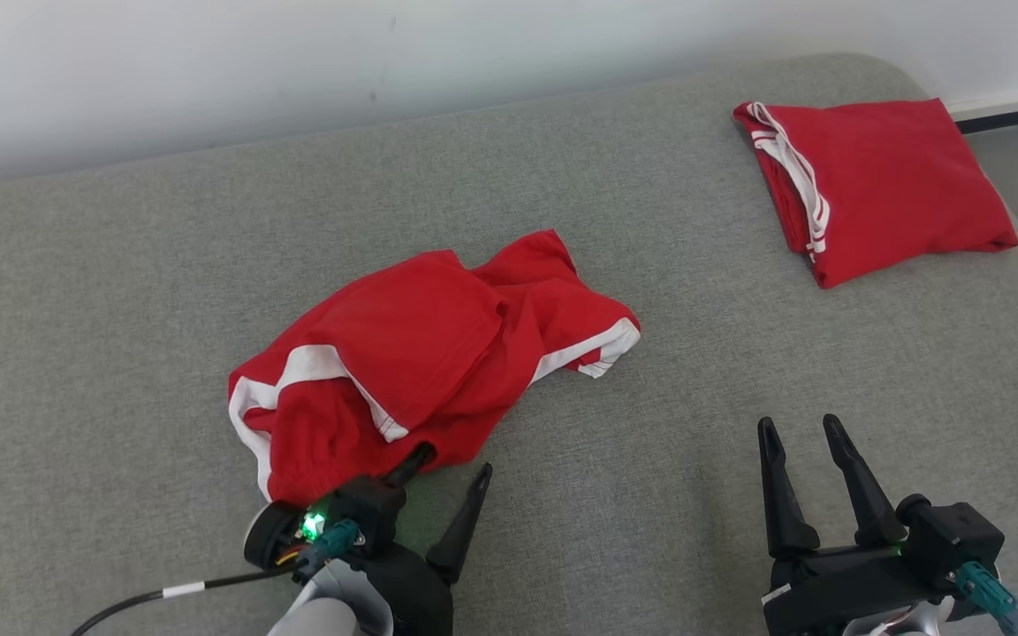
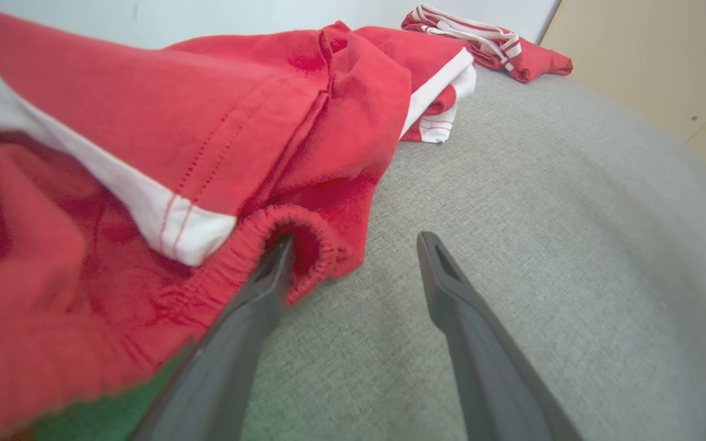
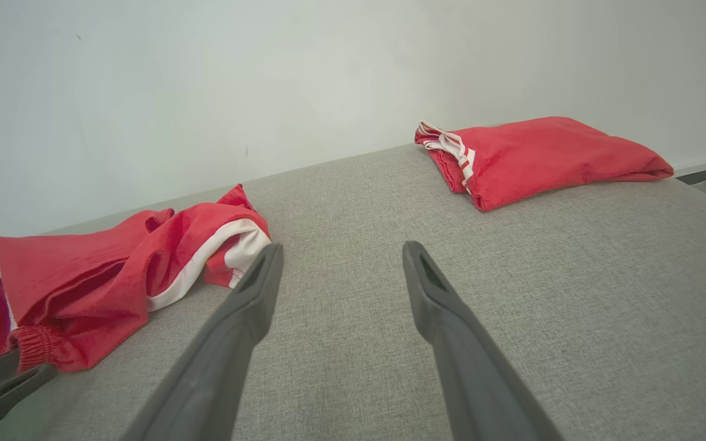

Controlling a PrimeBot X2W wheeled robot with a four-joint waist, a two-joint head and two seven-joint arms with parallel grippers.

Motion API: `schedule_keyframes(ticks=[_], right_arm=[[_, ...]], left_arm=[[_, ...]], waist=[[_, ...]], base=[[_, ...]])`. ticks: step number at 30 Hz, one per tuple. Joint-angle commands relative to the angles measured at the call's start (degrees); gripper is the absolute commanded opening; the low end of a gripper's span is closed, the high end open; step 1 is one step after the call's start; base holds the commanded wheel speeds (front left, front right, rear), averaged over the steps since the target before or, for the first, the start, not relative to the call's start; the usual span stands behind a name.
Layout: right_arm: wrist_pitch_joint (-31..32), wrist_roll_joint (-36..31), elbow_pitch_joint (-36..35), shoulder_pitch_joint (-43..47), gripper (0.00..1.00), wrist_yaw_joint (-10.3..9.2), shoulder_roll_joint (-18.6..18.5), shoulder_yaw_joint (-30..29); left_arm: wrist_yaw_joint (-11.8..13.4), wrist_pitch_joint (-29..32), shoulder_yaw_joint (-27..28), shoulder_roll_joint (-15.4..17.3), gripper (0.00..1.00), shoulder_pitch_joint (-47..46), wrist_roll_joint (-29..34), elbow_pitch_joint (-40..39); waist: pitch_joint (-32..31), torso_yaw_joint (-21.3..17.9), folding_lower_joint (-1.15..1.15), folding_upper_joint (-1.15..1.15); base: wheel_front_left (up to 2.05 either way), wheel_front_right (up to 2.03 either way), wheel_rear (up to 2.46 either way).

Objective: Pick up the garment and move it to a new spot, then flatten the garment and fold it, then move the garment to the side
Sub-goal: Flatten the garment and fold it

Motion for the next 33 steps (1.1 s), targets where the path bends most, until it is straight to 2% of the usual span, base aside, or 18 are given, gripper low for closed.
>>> schedule_keyframes(ticks=[1,2,3,4,10,21,27,33], right_arm=[[-0.5,0.3,0.2,-0.3,1.00,-0.16,-0.1,0.0],[-0.5,0.3,0.2,-0.3,1.00,-0.16,-0.1,0.0],[-0.5,0.2,0.3,-0.3,1.00,-0.16,-0.1,0.0],[-0.5,0.1,0.4,-0.2,1.00,-0.16,0.0,-0.1],[-0.6,0.1,0.5,1.2,1.00,-0.16,0.0,-1.6],[-0.7,0.5,0.5,3.5,1.00,-0.16,0.1,-2.7],[-0.6,0.5,0.0,4.2,1.00,-0.16,0.2,-3.7],[-0.3,0.5,0.1,4.1,1.00,-0.16,0.2,-3.7]], left_arm=[[0.1,-0.2,0.7,-0.2,0.89,-1.4,-0.2,1.2],[0.1,-0.2,0.7,-0.2,0.89,-1.4,-0.2,1.2],[0.1,-0.2,0.9,-0.4,0.19,-1.8,-0.2,1.6],[0.1,-0.2,0.9,-0.7,0.00,-2.1,-0.3,1.8],[0.1,-0.2,2.1,-1.2,0.00,-1.1,0.8,-2.1],[0.3,-0.2,5.6,1.6,0.00,8.8,1.7,-18.1],[3.3,1.4,8.0,4.8,0.00,17.0,-1.0,-25.8],[6.4,2.1,10.6,7.5,0.00,23.7,-2.9,-29.0]], waist=[[-0.1,-0.5,-0.01,-0.01],[-0.1,-0.5,-0.01,-0.01],[-0.2,-0.5,-0.01,-0.01],[-0.4,-0.5,-0.01,-0.01],[-2.4,1.9,-0.01,-0.01],[-6.1,11.9,-0.01,-0.01],[-6.0,14.7,-0.01,-0.01],[-5.5,14.9,-0.01,-0.01]], base=[[0.00,0.00,0.00],[0.00,0.00,0.00],[0.00,0.00,0.00],[0.00,0.00,0.00],[0.00,0.00,0.00],[0.00,0.00,0.00],[0.00,0.00,0.00],[0.00,0.00,0.00]])
